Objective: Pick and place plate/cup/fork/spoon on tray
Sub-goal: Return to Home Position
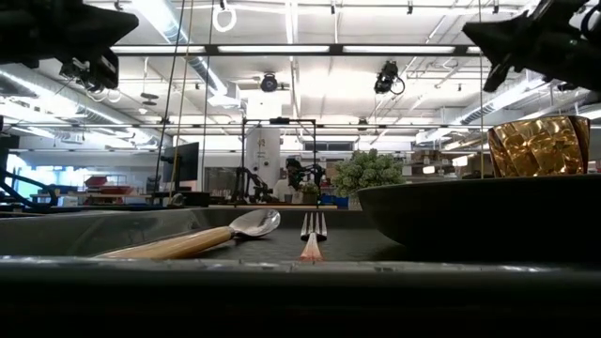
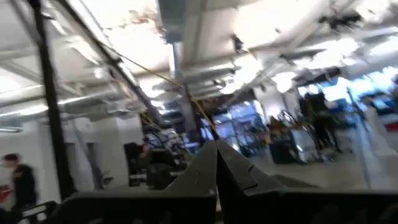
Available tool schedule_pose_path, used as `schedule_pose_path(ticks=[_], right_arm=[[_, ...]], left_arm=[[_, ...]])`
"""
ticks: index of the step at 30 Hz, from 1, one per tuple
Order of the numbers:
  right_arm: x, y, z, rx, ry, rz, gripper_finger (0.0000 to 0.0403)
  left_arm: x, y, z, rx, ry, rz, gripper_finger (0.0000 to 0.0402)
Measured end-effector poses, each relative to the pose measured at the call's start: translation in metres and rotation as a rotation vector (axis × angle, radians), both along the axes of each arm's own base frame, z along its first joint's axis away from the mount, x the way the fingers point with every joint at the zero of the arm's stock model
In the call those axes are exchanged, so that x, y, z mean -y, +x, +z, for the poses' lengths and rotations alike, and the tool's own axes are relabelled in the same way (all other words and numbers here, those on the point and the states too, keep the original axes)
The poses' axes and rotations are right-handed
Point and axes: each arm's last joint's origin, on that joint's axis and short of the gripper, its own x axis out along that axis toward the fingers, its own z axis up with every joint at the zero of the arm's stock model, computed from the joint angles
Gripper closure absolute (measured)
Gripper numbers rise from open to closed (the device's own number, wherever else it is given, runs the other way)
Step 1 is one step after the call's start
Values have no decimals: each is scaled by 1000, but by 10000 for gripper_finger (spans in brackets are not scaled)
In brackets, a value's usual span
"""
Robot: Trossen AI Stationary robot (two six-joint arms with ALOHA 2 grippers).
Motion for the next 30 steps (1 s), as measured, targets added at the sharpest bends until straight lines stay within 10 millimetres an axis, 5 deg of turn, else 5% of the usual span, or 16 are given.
schedule_pose_path(ticks=[8, 19, 30], right_arm=[[0, -4, -19, -151, 200, -137, 401], [-18, -19, 23, -350, 191, -313, 401], [-17, -7, -10, -473, 215, -324, 400]], left_arm=[[-1, 0, -1, -7, -16, 31, 397], [-2, 1, -6, -67, -8, 88, 397], [-1, 2, -10, -102, 44, 37, 397]])
